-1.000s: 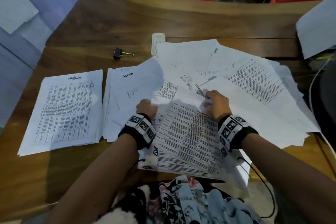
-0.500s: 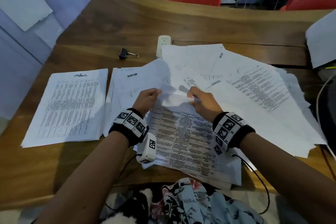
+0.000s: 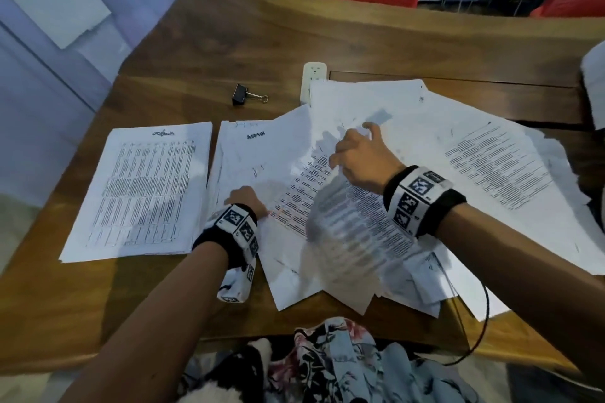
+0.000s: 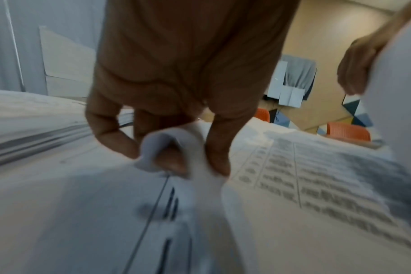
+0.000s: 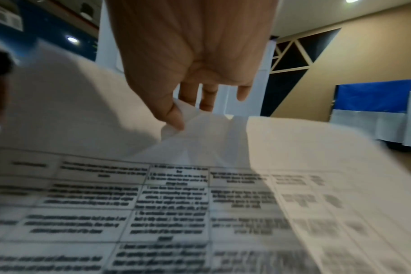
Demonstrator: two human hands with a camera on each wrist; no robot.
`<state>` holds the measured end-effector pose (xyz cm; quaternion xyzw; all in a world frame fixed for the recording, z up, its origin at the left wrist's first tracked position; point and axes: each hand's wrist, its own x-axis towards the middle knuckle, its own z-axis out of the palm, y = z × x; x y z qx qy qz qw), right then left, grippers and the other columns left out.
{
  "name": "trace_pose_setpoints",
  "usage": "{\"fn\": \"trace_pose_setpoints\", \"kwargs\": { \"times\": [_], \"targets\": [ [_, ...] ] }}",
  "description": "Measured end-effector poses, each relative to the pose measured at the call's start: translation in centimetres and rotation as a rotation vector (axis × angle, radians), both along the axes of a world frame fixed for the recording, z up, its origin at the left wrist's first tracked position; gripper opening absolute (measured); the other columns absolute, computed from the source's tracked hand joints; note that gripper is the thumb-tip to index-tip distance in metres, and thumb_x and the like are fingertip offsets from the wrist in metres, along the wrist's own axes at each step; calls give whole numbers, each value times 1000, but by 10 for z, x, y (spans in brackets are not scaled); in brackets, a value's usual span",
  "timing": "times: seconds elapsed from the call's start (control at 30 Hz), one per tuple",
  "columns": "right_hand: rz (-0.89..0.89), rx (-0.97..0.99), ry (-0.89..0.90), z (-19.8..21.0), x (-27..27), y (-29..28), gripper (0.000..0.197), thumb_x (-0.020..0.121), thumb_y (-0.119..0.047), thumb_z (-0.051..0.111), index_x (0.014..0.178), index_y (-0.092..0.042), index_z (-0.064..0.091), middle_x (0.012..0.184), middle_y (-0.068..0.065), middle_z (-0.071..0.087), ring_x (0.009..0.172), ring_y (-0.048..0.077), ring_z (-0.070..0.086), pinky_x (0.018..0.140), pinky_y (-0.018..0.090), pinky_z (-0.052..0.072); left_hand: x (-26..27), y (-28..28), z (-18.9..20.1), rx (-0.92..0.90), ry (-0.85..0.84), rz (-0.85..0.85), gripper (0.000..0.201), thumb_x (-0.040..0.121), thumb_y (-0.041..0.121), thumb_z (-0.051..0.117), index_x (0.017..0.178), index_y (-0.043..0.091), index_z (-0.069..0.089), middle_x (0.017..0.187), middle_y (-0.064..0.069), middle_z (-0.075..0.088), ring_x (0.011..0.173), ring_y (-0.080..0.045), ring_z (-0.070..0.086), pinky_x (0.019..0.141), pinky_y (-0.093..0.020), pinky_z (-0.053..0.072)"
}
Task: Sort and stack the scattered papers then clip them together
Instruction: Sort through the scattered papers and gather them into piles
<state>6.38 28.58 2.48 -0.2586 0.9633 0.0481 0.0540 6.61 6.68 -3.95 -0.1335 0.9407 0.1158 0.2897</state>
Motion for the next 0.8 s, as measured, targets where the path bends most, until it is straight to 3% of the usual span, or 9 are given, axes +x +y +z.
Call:
{"fn": "trace_pose_setpoints", "kwargs": {
  "times": [0.07,0.17,0.23,0.3,0.37,0.5,0.6,0.67,0.8],
  "targets": [
    [178,6,109,-6,7,-9,27,74,-2,62,88,-23,71,102,3,66,110,28,55,102,61,26,-7,-1,2,199,55,-34,45,85,18,64,124,0,52,130,-21,54,119,-34,52,96,-35,44],
    [372,-33,235,-19,21,-18,21,64,-9,58,53,-26,65,94,5,70,89,29,66,85,58,44,-17,-6,10,477,167,-6,45,84,20,66,125,4,55,131,-17,55,118,-32,53,98,-36,44],
    [465,-101,251,-37,29,-23,24,62,-7,60,53,-29,64,102,5,68,94,27,62,85,49,45,-27,-10,12,606,257,115,35,81,30,68,105,5,63,110,-19,61,98,-31,59,76,-32,52],
    [531,-177,171,-55,38,-26,27,60,-4,73,65,-30,68,109,6,66,96,25,59,82,41,45,-33,-10,16,702,288,285,35,86,38,59,76,5,53,78,-19,51,67,-24,50,50,-23,39],
    [494,-233,40,-67,43,-24,43,59,1,79,90,-26,70,115,11,65,88,24,66,74,36,53,-34,-9,19,745,209,468,52,93,51,41,73,5,51,71,-17,52,62,-24,50,56,-25,41],
    [166,-487,33,-64,33,-9,45,80,-5,48,123,-16,54,124,15,60,90,28,68,73,43,58,-18,-6,11,1367,109,811,65,89,68,22,101,19,64,88,-3,74,91,-21,65,88,-38,50],
    [-497,-519,67,-60,15,17,51,84,-20,53,134,-19,41,141,11,43,127,30,45,100,55,41,-6,-1,3,1581,169,857,64,90,67,22,114,22,60,112,-5,67,111,-26,59,95,-43,46],
    [-923,-472,-184,-55,9,32,70,82,-27,64,140,-16,26,146,15,30,133,34,31,106,56,32,1,5,4,1642,142,813,54,88,61,39,115,19,60,109,-6,70,104,-24,64,90,-43,49],
    [-945,-503,-339,-58,8,29,80,77,-28,71,139,-8,25,140,17,35,129,37,34,104,53,35,12,20,11,1416,-148,523,102,44,46,89,130,5,51,127,-17,60,115,-32,59,97,-46,49]
  ]
}}
